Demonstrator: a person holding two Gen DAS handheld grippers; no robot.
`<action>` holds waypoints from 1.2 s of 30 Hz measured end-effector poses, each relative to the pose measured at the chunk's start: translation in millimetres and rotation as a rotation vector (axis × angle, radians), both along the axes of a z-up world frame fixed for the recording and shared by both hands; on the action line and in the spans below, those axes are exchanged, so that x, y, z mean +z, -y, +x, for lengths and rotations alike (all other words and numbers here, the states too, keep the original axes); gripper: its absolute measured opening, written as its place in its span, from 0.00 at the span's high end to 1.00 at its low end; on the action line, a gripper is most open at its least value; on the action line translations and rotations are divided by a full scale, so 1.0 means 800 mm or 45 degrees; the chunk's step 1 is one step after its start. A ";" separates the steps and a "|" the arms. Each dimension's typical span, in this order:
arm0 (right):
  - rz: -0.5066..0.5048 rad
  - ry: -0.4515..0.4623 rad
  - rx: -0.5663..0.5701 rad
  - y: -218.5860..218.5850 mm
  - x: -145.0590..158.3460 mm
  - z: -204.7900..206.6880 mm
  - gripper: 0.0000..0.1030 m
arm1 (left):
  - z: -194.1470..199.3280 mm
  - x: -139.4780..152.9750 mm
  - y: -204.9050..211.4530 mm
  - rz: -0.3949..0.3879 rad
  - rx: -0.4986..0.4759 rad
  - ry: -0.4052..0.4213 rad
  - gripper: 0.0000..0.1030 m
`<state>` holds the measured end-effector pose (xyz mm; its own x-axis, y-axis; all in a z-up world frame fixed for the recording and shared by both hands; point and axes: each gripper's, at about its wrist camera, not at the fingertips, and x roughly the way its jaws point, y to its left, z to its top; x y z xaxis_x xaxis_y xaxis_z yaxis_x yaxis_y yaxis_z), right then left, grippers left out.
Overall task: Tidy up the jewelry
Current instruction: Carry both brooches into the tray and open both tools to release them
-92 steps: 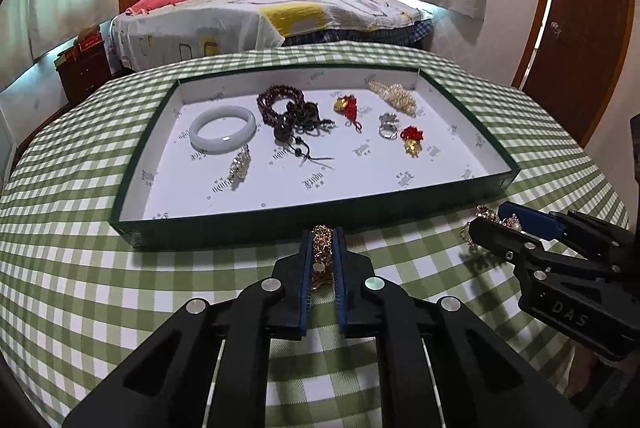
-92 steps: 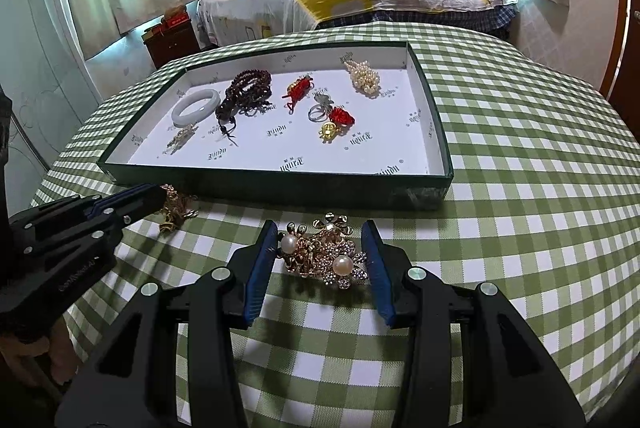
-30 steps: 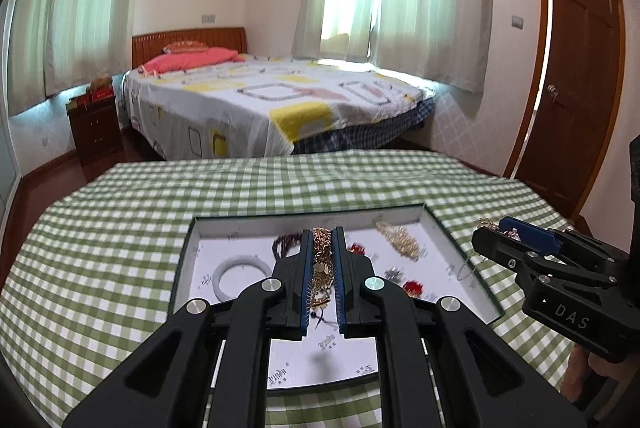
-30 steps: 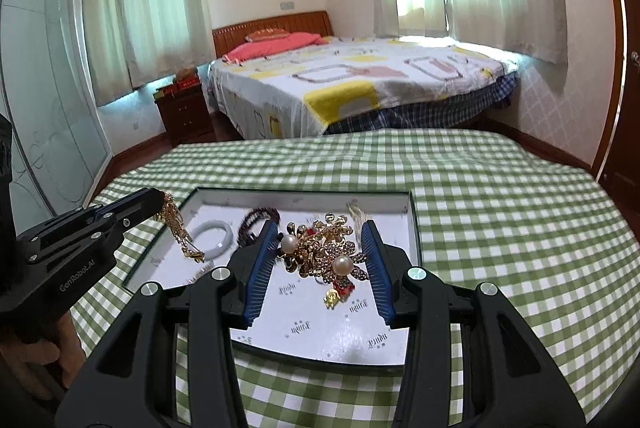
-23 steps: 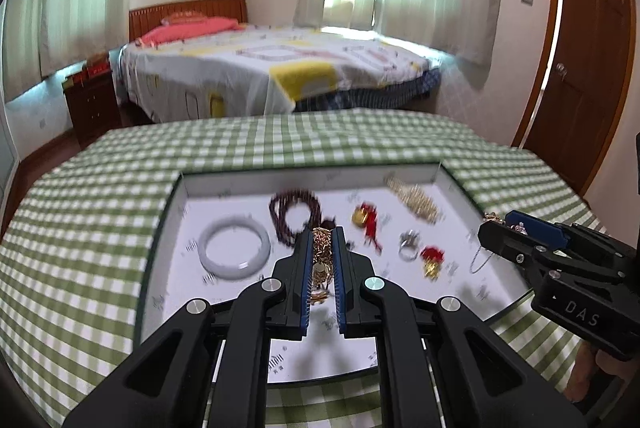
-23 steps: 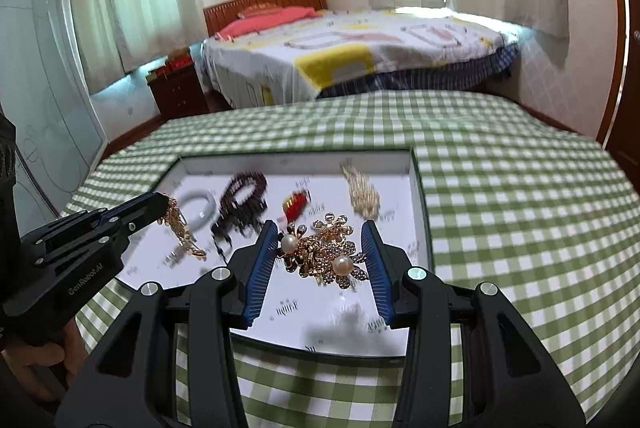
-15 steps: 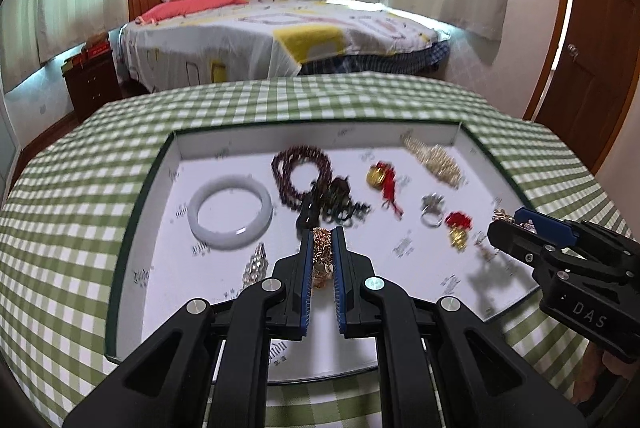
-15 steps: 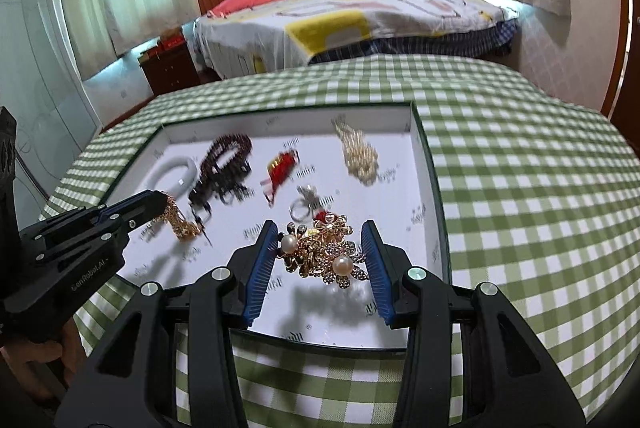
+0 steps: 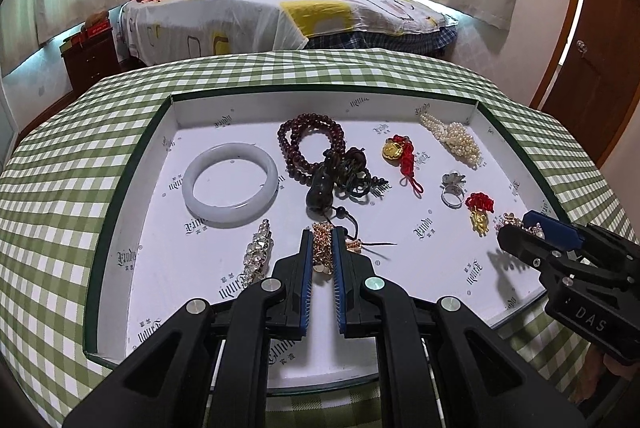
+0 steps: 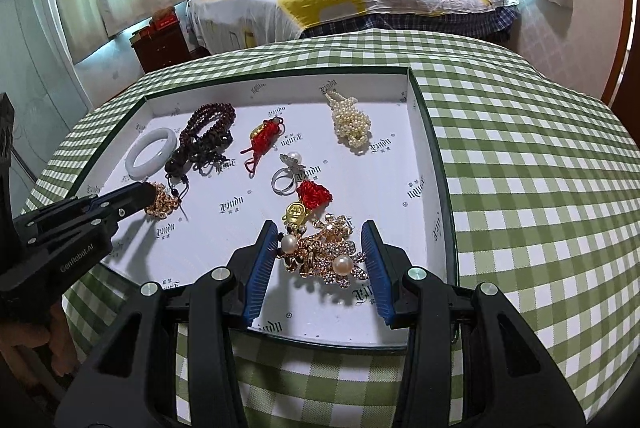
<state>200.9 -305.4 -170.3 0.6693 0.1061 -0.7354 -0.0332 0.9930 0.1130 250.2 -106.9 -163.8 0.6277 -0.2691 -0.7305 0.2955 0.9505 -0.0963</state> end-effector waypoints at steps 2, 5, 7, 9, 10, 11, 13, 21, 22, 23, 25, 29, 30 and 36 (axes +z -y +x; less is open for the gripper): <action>-0.009 -0.002 0.002 0.000 0.000 0.001 0.59 | 0.000 0.000 0.000 -0.001 0.002 -0.001 0.90; -0.010 -0.002 0.001 -0.001 -0.001 0.001 0.58 | 0.001 0.000 0.000 -0.004 0.003 -0.005 0.89; -0.007 0.000 0.002 0.000 -0.001 0.001 0.58 | 0.001 0.000 -0.001 -0.004 0.007 -0.008 0.87; 0.006 0.004 0.001 0.001 -0.001 0.001 0.58 | 0.002 0.000 -0.002 0.000 0.013 -0.009 0.82; 0.010 0.004 0.000 0.002 -0.001 0.002 0.58 | 0.002 -0.001 -0.003 0.003 0.014 -0.012 0.78; 0.011 0.005 -0.001 0.003 0.000 0.002 0.58 | 0.003 -0.001 -0.003 0.005 0.015 -0.019 0.76; 0.013 0.005 -0.002 0.004 0.000 0.002 0.58 | 0.004 -0.003 -0.003 0.006 0.018 -0.034 0.69; 0.017 0.015 -0.011 0.005 0.003 0.001 0.48 | 0.002 -0.002 -0.001 0.013 0.022 -0.022 0.43; 0.017 0.015 -0.011 0.005 0.003 0.001 0.48 | 0.002 -0.002 -0.001 0.015 0.021 -0.020 0.40; 0.017 0.015 -0.011 0.005 0.003 0.001 0.48 | 0.001 -0.002 0.000 0.018 0.021 -0.017 0.39; 0.022 0.017 -0.013 0.006 0.004 0.000 0.46 | 0.000 -0.002 0.002 0.024 0.017 -0.013 0.34; 0.035 0.031 -0.020 0.007 0.006 -0.004 0.37 | -0.003 0.000 0.004 0.036 0.016 -0.002 0.29; 0.036 0.034 -0.021 0.007 0.008 -0.004 0.36 | -0.004 0.000 0.005 0.037 0.014 -0.001 0.28; 0.035 0.051 -0.022 0.004 0.016 -0.010 0.28 | -0.010 0.007 0.007 0.049 0.006 0.013 0.25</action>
